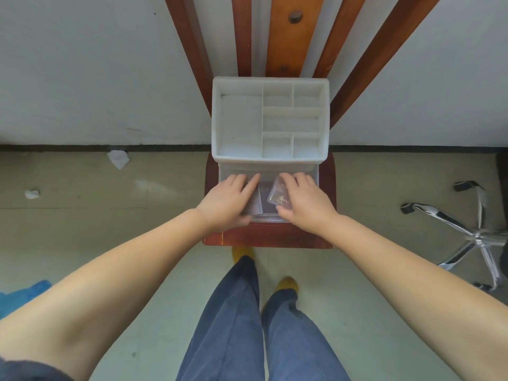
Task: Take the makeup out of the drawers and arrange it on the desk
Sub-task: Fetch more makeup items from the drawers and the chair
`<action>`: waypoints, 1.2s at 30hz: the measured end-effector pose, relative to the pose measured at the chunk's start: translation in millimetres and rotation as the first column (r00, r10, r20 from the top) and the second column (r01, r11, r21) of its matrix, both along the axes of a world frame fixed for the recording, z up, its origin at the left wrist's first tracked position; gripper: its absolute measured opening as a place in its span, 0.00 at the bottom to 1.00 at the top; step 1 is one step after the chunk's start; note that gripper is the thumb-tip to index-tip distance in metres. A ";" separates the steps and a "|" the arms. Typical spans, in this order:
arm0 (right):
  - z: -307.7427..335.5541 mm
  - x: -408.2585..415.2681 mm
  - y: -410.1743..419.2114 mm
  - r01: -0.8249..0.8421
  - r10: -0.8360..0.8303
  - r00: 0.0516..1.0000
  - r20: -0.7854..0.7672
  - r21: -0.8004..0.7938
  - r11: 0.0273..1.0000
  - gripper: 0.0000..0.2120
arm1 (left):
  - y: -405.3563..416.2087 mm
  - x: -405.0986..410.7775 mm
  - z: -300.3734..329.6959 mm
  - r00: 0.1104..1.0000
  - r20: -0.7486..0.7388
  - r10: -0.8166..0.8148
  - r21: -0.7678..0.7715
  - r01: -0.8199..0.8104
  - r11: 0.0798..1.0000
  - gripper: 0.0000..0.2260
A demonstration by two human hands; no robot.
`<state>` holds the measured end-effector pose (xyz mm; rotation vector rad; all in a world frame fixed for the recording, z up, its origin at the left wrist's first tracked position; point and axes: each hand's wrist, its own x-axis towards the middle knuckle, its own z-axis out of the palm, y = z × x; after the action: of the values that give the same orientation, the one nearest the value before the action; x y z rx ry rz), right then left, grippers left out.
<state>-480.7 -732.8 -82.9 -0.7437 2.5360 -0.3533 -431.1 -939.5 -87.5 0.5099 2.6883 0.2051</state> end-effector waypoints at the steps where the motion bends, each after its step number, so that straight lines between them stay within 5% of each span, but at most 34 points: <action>1: 6.8 6.8 3.3 -0.005 0.006 1.000 0.026 -0.033 0.999 0.34 | 1.0 10.2 7.3 1.000 0.014 0.027 0.065 -0.028 0.997 0.40; 4: 18.3 35.8 16.8 -0.092 0.104 0.985 0.137 -0.089 0.992 0.38 | 6.4 48.9 20.1 0.992 0.119 0.050 0.168 -0.069 0.983 0.38; 9: 1.8 79.2 36.8 -0.271 0.262 0.917 0.301 -0.012 0.962 0.35 | 19.9 90.6 3.6 0.931 0.364 0.012 0.077 -0.043 0.996 0.31; 14: -10.6 61.9 36.8 -0.193 0.177 0.938 0.298 0.028 0.981 0.28 | 27.7 68.8 -5.6 0.950 0.308 0.045 0.067 -0.069 0.995 0.33; 28: -6.2 -31.4 -7.4 -0.253 0.245 0.966 0.076 0.120 0.960 0.31 | 1.0 -30.3 -9.9 0.990 0.130 0.049 -0.045 -0.043 0.998 0.33; 36: 26.9 -30.1 -10.9 -0.284 0.262 0.953 0.151 0.153 0.947 0.28 | -6.3 -23.6 18.4 0.986 0.160 0.045 -0.048 -0.038 0.998 0.30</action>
<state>-510.8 -743.7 -56.1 -0.9569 2.2688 -0.0825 -454.7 -945.8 -69.2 0.4063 2.5409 0.1890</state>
